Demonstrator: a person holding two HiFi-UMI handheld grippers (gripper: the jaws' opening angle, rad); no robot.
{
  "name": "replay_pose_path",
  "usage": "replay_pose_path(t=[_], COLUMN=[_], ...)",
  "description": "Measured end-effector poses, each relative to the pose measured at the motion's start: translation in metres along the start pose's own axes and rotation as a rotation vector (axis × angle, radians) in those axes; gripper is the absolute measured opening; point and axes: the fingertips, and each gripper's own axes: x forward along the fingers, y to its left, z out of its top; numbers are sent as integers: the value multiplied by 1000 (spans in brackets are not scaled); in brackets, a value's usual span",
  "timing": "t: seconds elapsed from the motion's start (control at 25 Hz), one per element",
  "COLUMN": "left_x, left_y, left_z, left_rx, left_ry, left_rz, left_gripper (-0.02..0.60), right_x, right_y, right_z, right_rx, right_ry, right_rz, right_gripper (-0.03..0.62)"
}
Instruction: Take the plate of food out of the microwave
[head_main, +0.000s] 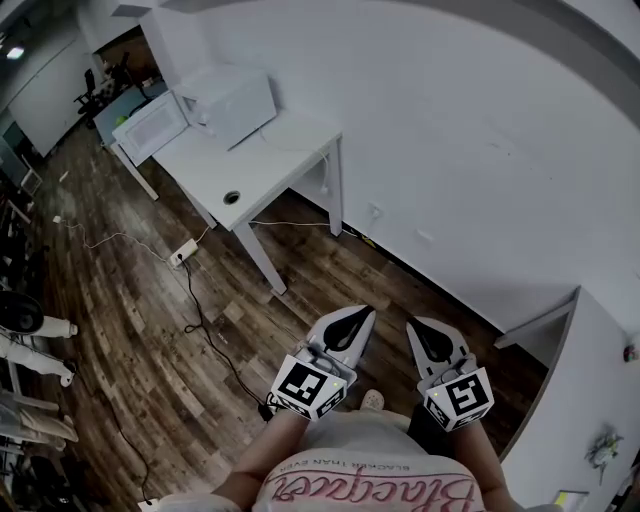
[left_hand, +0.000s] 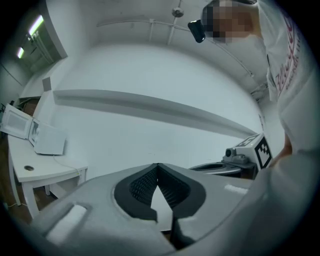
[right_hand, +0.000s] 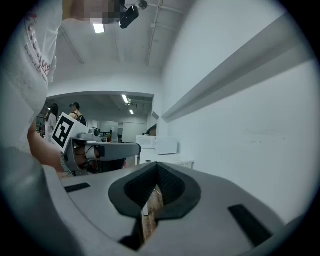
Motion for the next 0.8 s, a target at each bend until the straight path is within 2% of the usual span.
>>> replay_pose_path(t=[0.44,0.8], left_x=[-17,-66], left_y=[44,90], left_z=[13,29], left_rx=[75,91], left_ry=[48,45], left_rz=[53,105], left_gripper=[6,6], right_x=[53,96], right_y=[23,84], right_z=[28,43], right_rx=[13,21], right_ry=[-39,-42], right_rz=[-33,18], right_gripper=[12,12])
